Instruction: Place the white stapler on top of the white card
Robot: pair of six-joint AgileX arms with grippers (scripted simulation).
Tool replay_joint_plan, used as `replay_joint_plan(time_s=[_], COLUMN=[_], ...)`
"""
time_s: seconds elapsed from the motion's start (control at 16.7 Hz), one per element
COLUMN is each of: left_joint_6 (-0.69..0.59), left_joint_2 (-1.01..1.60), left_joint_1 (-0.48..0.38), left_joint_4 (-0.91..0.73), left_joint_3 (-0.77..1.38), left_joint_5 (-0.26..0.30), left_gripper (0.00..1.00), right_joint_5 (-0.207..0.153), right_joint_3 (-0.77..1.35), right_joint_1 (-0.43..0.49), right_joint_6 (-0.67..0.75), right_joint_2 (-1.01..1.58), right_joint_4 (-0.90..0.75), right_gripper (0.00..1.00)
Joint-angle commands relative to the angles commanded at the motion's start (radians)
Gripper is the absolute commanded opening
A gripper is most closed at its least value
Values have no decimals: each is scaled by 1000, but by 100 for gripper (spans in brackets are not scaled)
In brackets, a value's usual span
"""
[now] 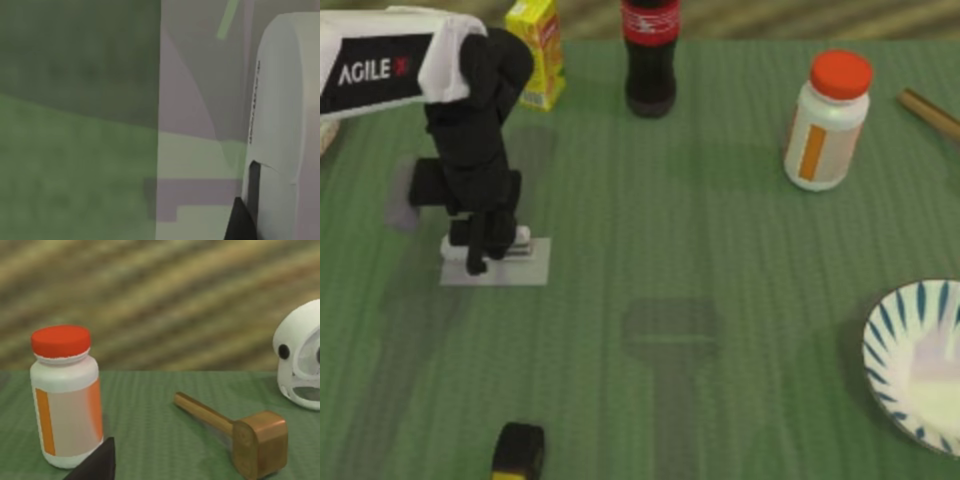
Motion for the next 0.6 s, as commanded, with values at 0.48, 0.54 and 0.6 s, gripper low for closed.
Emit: replay_joint_plan(time_s=[0.48, 0.54, 0.6], left_joint_6=[0, 0, 0], left_joint_2=[0, 0, 0], left_joint_1=[0, 0, 0], left_joint_4=[0, 0, 0], left_joint_3=[0, 0, 0], left_joint_5=[0, 0, 0], left_gripper=[90, 98, 100], right_joint_5=[0, 0, 0], right_joint_3=[0, 0, 0], right_joint_1=[0, 0, 0], right_joint_6=[0, 0, 0], right_joint_2=[0, 0, 0], right_joint_4=[0, 0, 0], right_gripper=[100, 100, 100])
